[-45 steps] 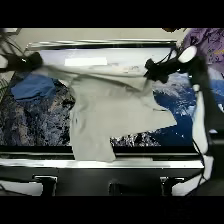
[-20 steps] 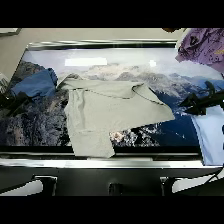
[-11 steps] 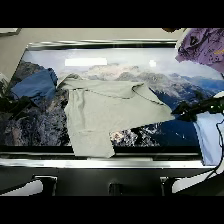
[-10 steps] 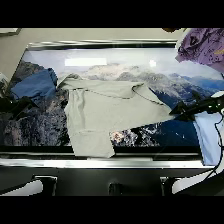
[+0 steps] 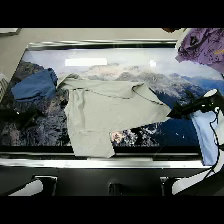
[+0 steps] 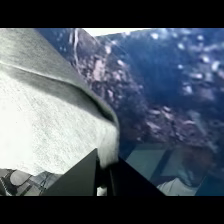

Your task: Fold the clothes and pants, and hang the long-sleeved shirts on hangers.

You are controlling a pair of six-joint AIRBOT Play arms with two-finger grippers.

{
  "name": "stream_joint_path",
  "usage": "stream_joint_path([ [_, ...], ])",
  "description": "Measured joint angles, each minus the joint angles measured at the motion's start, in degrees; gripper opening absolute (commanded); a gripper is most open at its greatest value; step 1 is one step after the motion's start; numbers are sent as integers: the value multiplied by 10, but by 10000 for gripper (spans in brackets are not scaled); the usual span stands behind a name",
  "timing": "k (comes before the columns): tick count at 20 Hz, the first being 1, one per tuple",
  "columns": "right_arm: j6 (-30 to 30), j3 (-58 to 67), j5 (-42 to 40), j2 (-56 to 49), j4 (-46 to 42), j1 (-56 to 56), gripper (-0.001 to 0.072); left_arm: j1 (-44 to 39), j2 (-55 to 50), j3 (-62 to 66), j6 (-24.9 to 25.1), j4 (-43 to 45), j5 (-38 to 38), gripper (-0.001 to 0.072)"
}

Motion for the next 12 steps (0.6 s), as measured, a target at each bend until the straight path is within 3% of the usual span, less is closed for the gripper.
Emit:
stream_joint_path([
  [6,2,0,13,12,2,1,35,-30,19,-148,71,-104,57,608],
  [12,2,0,19,21,10,1,35,-108,-1,-186,83,-141,103,606],
])
